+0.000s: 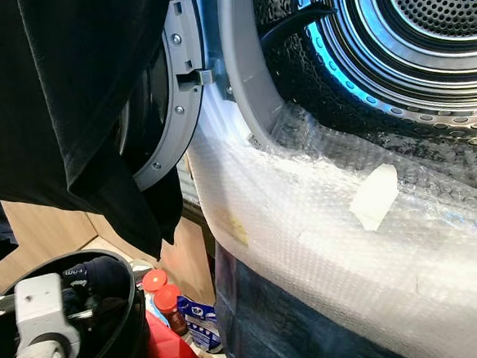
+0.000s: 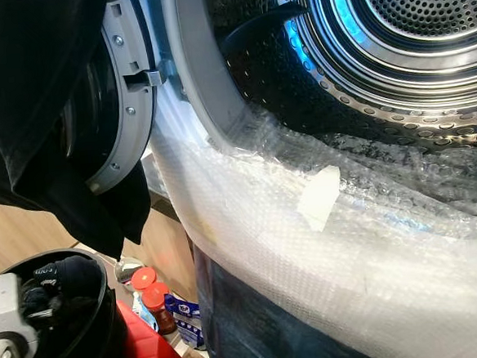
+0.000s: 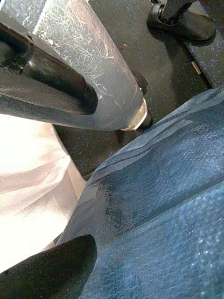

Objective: Clothes washing

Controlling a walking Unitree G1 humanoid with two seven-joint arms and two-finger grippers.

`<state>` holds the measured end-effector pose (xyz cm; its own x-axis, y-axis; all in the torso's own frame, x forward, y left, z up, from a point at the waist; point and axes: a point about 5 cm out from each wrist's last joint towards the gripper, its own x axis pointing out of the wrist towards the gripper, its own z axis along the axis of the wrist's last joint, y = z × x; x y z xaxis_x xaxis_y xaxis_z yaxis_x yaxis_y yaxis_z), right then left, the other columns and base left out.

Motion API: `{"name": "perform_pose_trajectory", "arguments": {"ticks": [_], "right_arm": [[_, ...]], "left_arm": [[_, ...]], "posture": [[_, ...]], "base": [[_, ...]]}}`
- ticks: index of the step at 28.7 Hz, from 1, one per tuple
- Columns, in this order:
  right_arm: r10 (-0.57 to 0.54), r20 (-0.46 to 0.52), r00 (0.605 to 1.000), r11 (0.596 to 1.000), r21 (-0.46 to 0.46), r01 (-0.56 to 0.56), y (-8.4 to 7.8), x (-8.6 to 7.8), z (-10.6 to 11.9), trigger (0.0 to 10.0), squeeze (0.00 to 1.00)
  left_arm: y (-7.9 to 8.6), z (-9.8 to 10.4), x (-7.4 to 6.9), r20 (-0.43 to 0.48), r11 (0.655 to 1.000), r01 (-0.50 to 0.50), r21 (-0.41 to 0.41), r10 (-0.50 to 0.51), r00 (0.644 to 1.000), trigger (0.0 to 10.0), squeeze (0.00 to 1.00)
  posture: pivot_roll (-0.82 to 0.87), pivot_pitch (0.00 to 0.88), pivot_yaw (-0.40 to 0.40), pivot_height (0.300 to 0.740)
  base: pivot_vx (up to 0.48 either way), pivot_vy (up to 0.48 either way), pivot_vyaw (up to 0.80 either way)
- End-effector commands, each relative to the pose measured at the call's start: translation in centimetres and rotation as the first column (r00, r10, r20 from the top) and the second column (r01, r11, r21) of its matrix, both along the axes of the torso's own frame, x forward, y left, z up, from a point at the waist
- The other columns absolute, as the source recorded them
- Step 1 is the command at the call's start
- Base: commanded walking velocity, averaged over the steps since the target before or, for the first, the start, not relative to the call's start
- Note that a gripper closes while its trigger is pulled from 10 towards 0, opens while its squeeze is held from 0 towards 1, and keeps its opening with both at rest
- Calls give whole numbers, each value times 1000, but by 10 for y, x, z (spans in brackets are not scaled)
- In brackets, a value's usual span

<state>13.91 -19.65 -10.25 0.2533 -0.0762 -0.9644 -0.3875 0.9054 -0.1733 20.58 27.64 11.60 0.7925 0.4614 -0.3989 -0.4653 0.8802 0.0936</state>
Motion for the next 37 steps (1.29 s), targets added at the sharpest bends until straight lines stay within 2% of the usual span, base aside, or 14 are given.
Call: {"name": "perform_pose_trajectory", "arguments": {"ticks": [1, 5, 9, 12, 15, 18, 22, 26, 33, 37], "right_arm": [[-8, -2, 1000, 1000, 4, 8, 1, -3, -1, 10000, 0], [6, 6, 1000, 1000, 3, -6, 2, -2, -1, 10000, 0], [2, 8, 1000, 1000, 4, -2, 2, -2, -1, 10000, 0], [15, 13, 1000, 1000, 2, -15, 2, -1, -1, 10000, 0], [22, 17, 1000, 1000, 1, -22, 3, 0, -1, 10000, 0], [15, 24, 1000, 1000, 3, -15, 3, 0, 0, 10000, 0], [7, 32, 999, 1000, 7, -8, 4, 1, 0, 10000, 0], [6, 29, 1000, 1000, 10, -6, 4, 1, 0, 10000, 0], [5, 30, 1000, 1000, 12, -6, 4, 1, 0, 10000, 0], [8, 31, 999, 1000, 10, -8, 4, 1, 0, 10000, 0]], "left_arm": [[19, 5, -4, 54, 994, -112, 8, 111, 992, 10000, 0], [36, 16, -5, 142, 986, -166, 27, 160, 977, 10000, 0], [45, 12, -7, 136, 982, -189, 29, 184, 973, 10000, 0], [50, 7, -2, 116, 985, -172, 18, 169, 979, 10000, 0], [43, 4, 19, 129, 1000, -16, 9, 15, 992, 10000, 0], [36, 4, 29, 139, 998, 57, 23, -60, 989, 10000, 0], [25, 5, 39, 147, 992, 117, 39, -122, 982, 10000, 0], [15, 0, 41, 138, 984, 176, 30, -179, 974, 10000, 0], [13, -6, 38, 128, 987, 160, 30, -163, 978, 10000, 0], [20, -6, 34, 140, 995, 95, 12, -95, 986, 10000, 0]], "posture": [[218, 0, 15, 740], [223, 0, 14, 740], [221, 0, 16, 740], [234, 0, 6, 740], [235, 0, 5, 740], [216, 0, 15, 740], [213, 0, 16, 740], [213, 0, 16, 740], [208, 0, 17, 740], [208, 0, 17, 740]], "base": [[0, 0, 0], [0, 0, 0], [0, 0, 0], [0, 0, 0], [0, 0, 0], [0, 0, 0], [0, 0, 0], [0, 0, 0], [0, 0, 0], [0, 0, 0]]}}
